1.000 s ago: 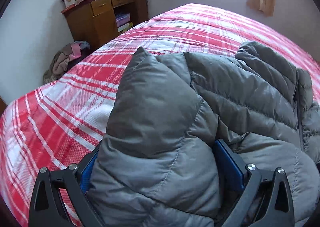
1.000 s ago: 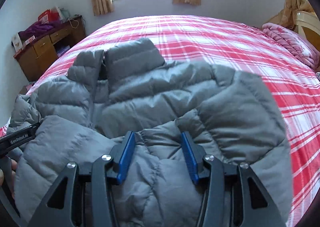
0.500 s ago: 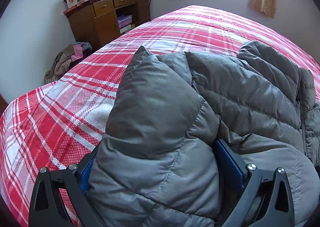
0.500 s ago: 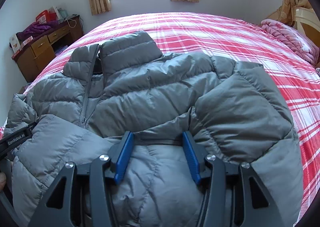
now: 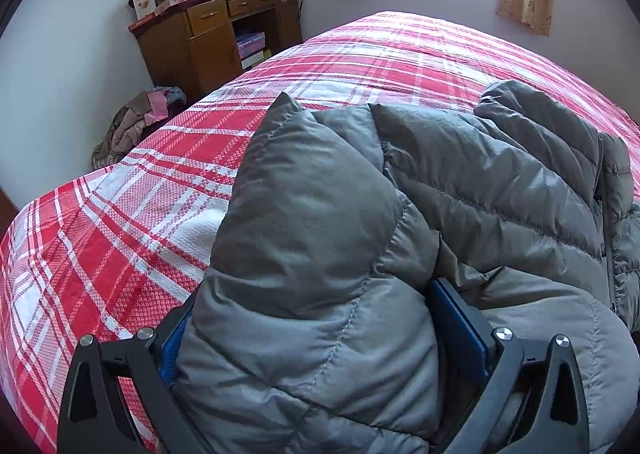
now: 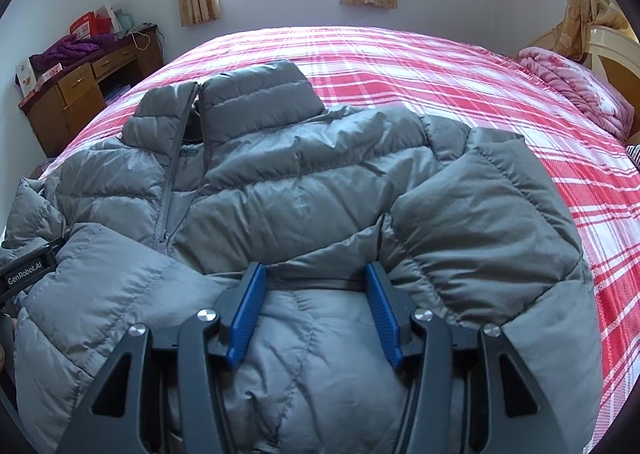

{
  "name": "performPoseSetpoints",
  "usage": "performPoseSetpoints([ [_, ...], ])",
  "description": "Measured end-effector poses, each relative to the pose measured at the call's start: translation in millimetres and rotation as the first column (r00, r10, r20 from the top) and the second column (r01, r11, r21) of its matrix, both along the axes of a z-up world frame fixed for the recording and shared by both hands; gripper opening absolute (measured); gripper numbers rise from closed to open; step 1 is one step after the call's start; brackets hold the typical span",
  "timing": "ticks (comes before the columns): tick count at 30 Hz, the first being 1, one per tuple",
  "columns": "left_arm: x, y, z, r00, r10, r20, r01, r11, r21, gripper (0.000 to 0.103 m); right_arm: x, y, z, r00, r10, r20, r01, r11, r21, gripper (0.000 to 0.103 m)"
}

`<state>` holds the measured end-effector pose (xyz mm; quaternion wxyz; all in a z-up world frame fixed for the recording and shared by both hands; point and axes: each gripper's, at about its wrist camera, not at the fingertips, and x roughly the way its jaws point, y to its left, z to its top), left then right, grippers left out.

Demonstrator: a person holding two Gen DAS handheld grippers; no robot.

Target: Fold large clothes

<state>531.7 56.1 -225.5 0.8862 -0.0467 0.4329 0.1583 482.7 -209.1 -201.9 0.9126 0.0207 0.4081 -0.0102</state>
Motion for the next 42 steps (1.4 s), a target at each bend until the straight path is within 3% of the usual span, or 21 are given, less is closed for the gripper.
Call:
performPoseSetpoints([
  [20,1.1,-0.9,0.3,1.000,-0.001,0.001,0.001,1.000,0.005,0.103,0.7,1.6,-0.1,1.000,-0.006,-0.002,0.006,1.000,-0.009,0.056],
  [22,1.0,-0.4,3.5,1.000,-0.014,-0.013,0.014,1.000,-0.002,0.102,1.4,0.6,0.6,1.000,-0.001,-0.007,0.001,1.000,0.001,0.059],
  [25,-9.2,11.7,23.2,0.996,-0.050,-0.070,0.045,0.996,-0.080,0.102,3.8,-0.5,4.2,0.998,0.049,-0.030,-0.048,0.998,0.035,0.078],
  [27,-18.5,17.1,42.4,0.996,-0.084,-0.031,0.080,0.991,-0.106,0.102,2.6,-1.2,13.3,0.994,0.085,-0.070,-0.081,0.995,0.055,0.087],
  [29,-16.5,20.4,63.7,0.993,-0.117,-0.001,0.117,0.990,-0.084,0.102,1.1,-4.8,27.6,0.989,0.135,-0.064,-0.127,0.986,0.108,0.092],
  [32,13.1,22.5,83.1,0.994,-0.111,-0.008,0.110,0.990,-0.084,0.102,12.8,-11.6,50.7,0.990,0.140,-0.033,-0.135,0.985,0.111,0.097],
  [34,41.4,20.1,91.0,0.996,-0.091,-0.016,0.088,0.987,-0.131,0.102,35.8,-22.0,60.8,0.994,0.098,-0.042,-0.091,0.985,0.150,0.097],
  [37,88.9,5.3,93.7,0.993,-0.108,-0.054,0.098,0.981,-0.166,0.102,74.0,-36.5,66.7,0.996,0.030,-0.081,-0.013,0.978,0.210,0.097],
  [42,144.3,-13.4,94.2,0.987,-0.140,-0.074,0.121,0.969,-0.217,0.102,135.8,-49.5,76.5,0.994,-0.005,-0.106,0.028,0.976,0.218,0.100],
])
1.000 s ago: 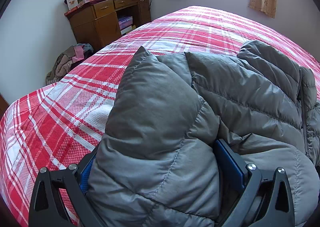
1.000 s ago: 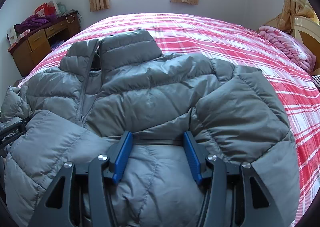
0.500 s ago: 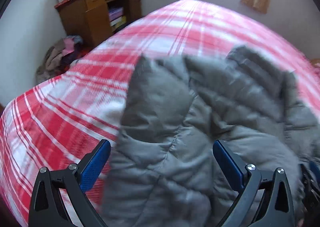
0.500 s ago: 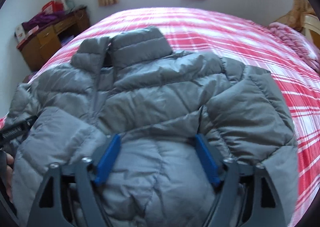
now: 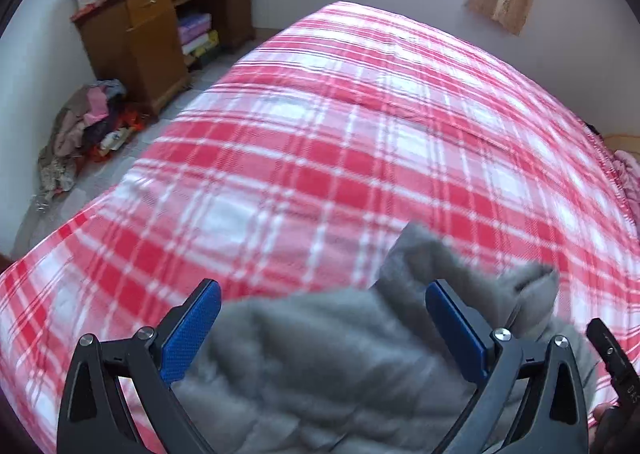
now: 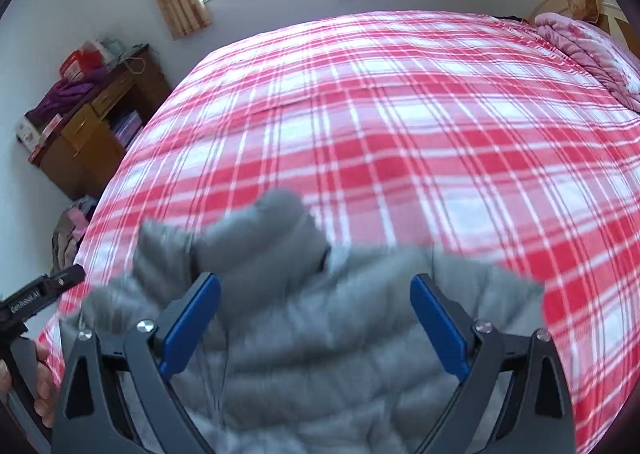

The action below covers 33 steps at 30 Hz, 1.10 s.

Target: Fold large clothes

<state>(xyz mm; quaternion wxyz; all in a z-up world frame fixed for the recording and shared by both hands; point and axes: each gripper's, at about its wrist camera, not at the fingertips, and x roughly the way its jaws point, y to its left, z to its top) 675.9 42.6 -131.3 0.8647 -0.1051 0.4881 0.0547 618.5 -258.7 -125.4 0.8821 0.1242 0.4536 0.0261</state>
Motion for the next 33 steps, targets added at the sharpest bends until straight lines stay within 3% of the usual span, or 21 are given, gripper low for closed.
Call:
performPoseSetpoints([
  [9,66.0,-29.8,-16.8,0.998,-0.037,-0.045,0.035,0.998,-0.058,0.102,66.4,4.5,-12.5,0.997,0.016,-0.074,-0.013,0.999,0.032,0.102],
  [15,73.4,-58.3,-37.2,0.987,-0.142,-0.072,0.142,0.990,0.003,0.102,82.2,13.7,-25.0,0.994,0.039,-0.104,-0.040,0.999,-0.003,0.102],
  [17,61.6,-60.3,-38.0,0.984,-0.169,-0.053,0.171,0.985,0.024,0.097,84.8,17.0,-32.2,0.990,0.066,-0.129,-0.068,0.998,-0.012,0.101],
  [19,46.7,-58.7,-32.5,0.971,-0.236,-0.027,0.236,0.972,-0.017,0.041,83.1,18.0,-37.6,0.982,0.098,-0.161,-0.101,0.995,-0.011,0.091],
  [21,26.6,-55.8,-23.0,0.953,-0.301,-0.015,0.301,0.953,-0.028,0.021,73.6,19.5,-39.2,0.969,0.162,-0.184,-0.165,0.986,-0.001,0.048],
  [22,17.8,-54.6,-17.1,0.951,-0.311,0.007,0.311,0.951,-0.005,0.014,68.4,19.9,-38.5,0.964,0.182,-0.192,-0.187,0.982,-0.013,0.042],
  [24,-6.4,-49.3,-1.4,0.937,-0.340,0.076,0.338,0.940,0.041,0.007,51.1,18.9,-29.5,0.964,0.208,-0.167,-0.220,0.974,-0.054,0.018],
  [29,-63.8,-34.5,20.4,0.907,-0.368,0.207,0.362,0.930,0.067,0.003,2.8,2.8,-1.3,0.965,0.252,-0.076,-0.258,0.963,-0.078,0.010],
  [33,-87.7,-30.1,7.6,0.907,-0.360,0.219,0.351,0.933,0.082,0.002,-29.3,6.3,6.2,0.958,0.284,-0.025,-0.285,0.950,-0.129,0.008],
])
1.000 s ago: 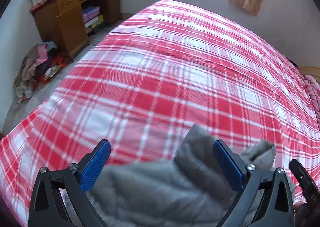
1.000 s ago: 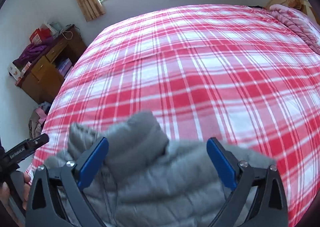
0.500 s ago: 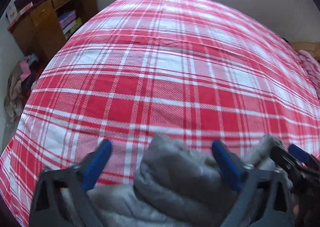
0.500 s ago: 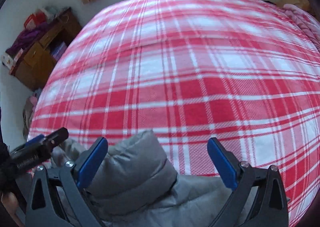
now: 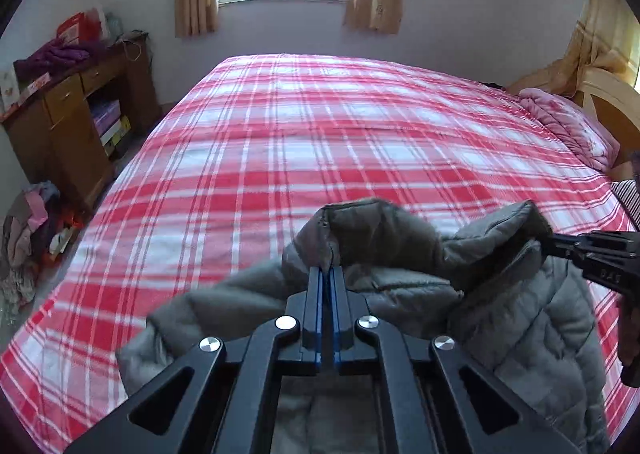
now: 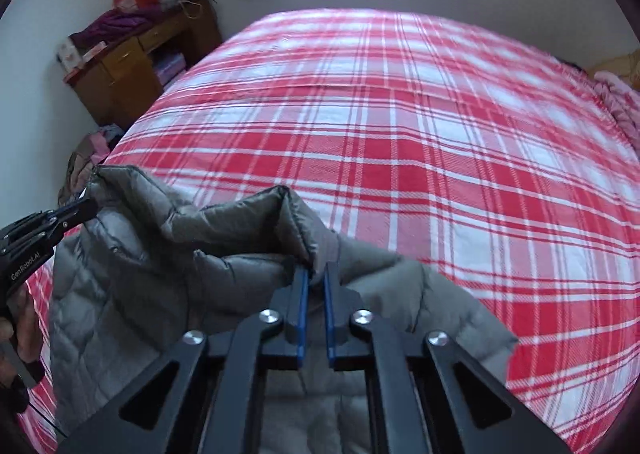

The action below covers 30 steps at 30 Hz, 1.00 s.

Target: Fold large clothes

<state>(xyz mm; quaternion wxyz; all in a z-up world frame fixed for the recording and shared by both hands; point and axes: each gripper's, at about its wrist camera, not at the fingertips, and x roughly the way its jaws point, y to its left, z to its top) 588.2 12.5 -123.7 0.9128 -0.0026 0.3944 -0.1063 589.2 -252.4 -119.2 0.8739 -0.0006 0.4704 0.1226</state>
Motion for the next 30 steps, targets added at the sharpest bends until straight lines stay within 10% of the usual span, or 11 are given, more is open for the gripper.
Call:
performPoseSetpoints([
  [15,-15.1,20.9,-72.5,0.993,0.077,-0.090,-0.071,0.995,0.072,0.000,-24.3,-24.2,-60.6,0.995,-0.098,-0.028,0.096,0.994,-0.047,0.005],
  [22,-38.7,25.4,-24.7,0.996,0.086,0.016,-0.087,0.993,0.083,0.001,-31.1,-34.1,-58.6,0.996,-0.087,-0.017,0.086,0.996,-0.022,0.007],
  [25,-35.7,31.1,-6.7,0.993,0.111,0.034,-0.113,0.992,0.059,0.002,-35.8,-35.3,-48.7,0.997,-0.076,0.017,0.076,0.996,-0.044,0.058],
  [27,-25.1,33.9,-1.2,0.992,0.127,0.017,-0.127,0.991,0.031,0.015,-39.1,-38.1,-38.2,0.995,-0.083,0.059,0.086,0.996,-0.037,0.075],
  [29,-11.7,32.1,-0.2,0.989,0.148,0.011,-0.148,0.989,0.025,0.083,-39.4,-38.1,-28.5,0.992,-0.089,0.086,0.092,0.995,-0.038,0.075],
  [30,-9.9,31.4,0.1,0.986,0.165,0.031,-0.166,0.986,0.023,0.090,-38.3,-36.9,-24.8,0.991,-0.090,0.096,0.094,0.995,-0.038,0.075],
])
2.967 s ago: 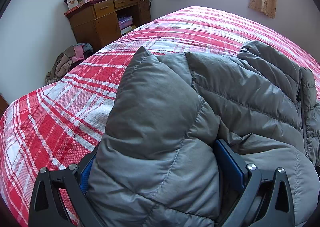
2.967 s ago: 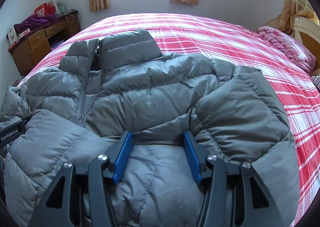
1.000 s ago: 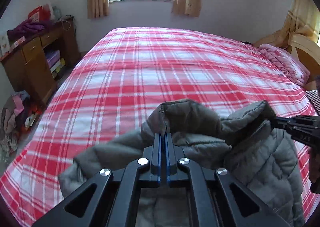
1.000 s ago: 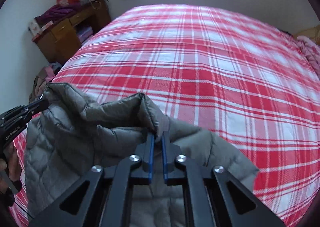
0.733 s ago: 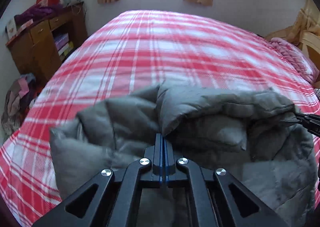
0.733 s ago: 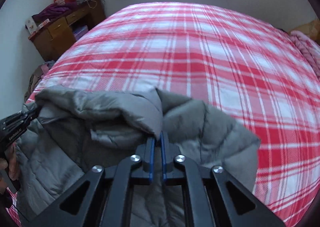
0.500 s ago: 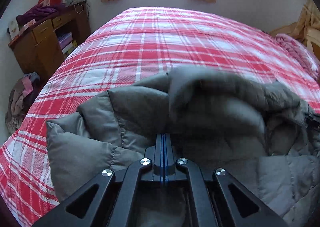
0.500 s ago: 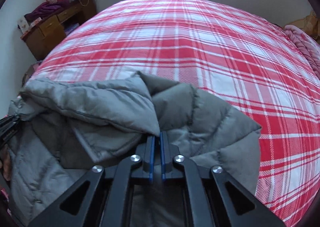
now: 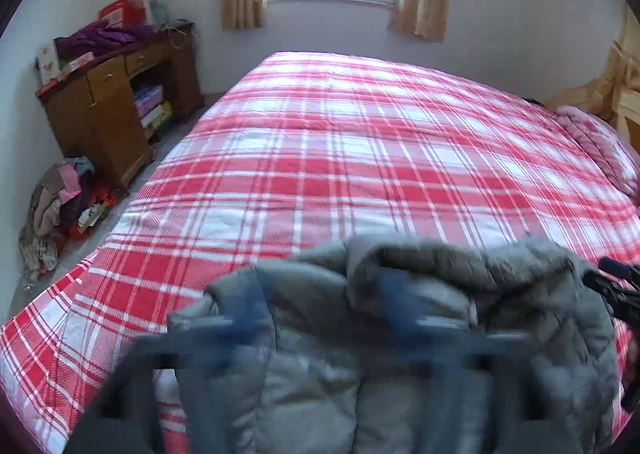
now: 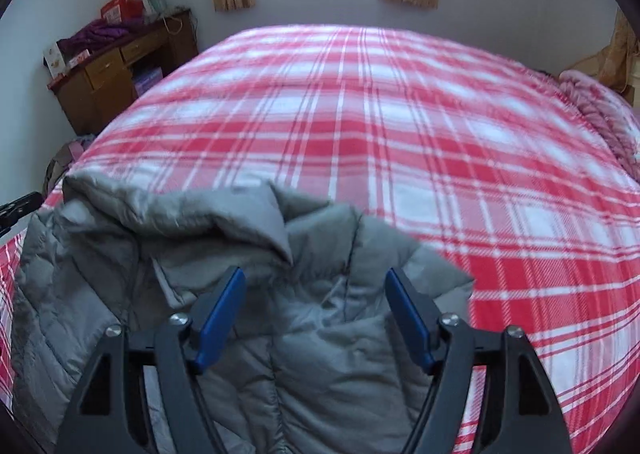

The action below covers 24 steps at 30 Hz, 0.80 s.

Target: Fold large clothes

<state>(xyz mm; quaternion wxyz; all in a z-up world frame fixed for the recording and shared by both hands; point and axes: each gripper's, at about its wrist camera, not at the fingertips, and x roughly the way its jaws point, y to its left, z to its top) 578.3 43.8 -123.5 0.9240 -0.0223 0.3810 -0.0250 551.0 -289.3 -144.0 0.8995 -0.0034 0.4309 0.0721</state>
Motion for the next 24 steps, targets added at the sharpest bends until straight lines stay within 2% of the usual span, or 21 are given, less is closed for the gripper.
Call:
performPoseSetpoints([
  [1,1.3,-0.8,-0.4,0.999,0.013,0.036,-0.013,1.000,-0.009,0.091,2.0,2.0,4.3,1.000,0.002,0.011,-0.002,1.000,0.002,0.075],
  [4,9.7,-9.5,-5.1,1.000,-0.012,0.006,0.012,0.999,-0.042,0.091,11.3,12.9,7.6,0.999,0.027,0.019,-0.026,0.999,-0.034,0.075],
  [6,14.2,-17.7,-8.7,0.999,-0.038,-0.002,0.038,0.999,-0.033,0.091,17.5,21.4,3.9,0.999,0.050,0.012,-0.049,0.997,-0.058,0.075],
  [8,21.7,-28.2,-15.5,0.998,-0.062,-0.018,0.063,0.998,0.013,0.091,25.3,30.9,-5.0,0.997,0.074,-0.008,-0.074,0.992,-0.097,0.075],
  [12,38.1,-38.5,-31.4,0.995,-0.094,-0.040,0.097,0.991,0.094,0.089,32.9,41.0,-15.1,0.995,0.101,-0.017,-0.103,0.989,-0.104,0.075],
  [13,37.9,-36.6,-32.7,0.994,-0.101,-0.029,0.103,0.990,0.094,0.062,34.8,42.9,-16.9,0.994,0.107,-0.018,-0.108,0.988,-0.109,0.070],
  [14,39.2,-35.4,-32.8,0.992,-0.124,-0.038,0.127,0.989,0.071,0.014,36.2,44.3,-18.6,0.994,0.110,-0.018,-0.112,0.987,-0.115,0.043],
  [15,40.2,-33.1,-33.3,0.986,-0.153,-0.063,0.155,0.987,0.031,0.006,37.5,46.0,-21.0,0.992,0.119,-0.031,-0.122,0.986,-0.116,0.013],
  [16,35.3,-29.9,-31.2,0.985,-0.159,-0.061,0.160,0.987,0.005,0.006,37.4,47.4,-22.7,0.991,0.126,-0.044,-0.130,0.984,-0.119,0.013],
  [20,-5.2,-33.8,-20.0,0.977,-0.209,0.039,0.205,0.975,0.089,0.005,16.5,47.6,-11.1,0.986,0.167,-0.001,-0.165,0.977,-0.137,0.008],
  [22,-19.8,-32.7,-25.6,0.974,-0.220,0.047,0.215,0.972,0.097,0.004,6.0,44.8,-7.3,0.984,0.175,0.024,-0.170,0.974,-0.151,0.007],
  [24,-24.1,-32.7,-43.5,0.977,-0.213,0.015,0.210,0.970,0.121,0.003,-3.0,38.7,-9.0,0.984,0.174,0.036,-0.167,0.976,-0.143,0.007],
])
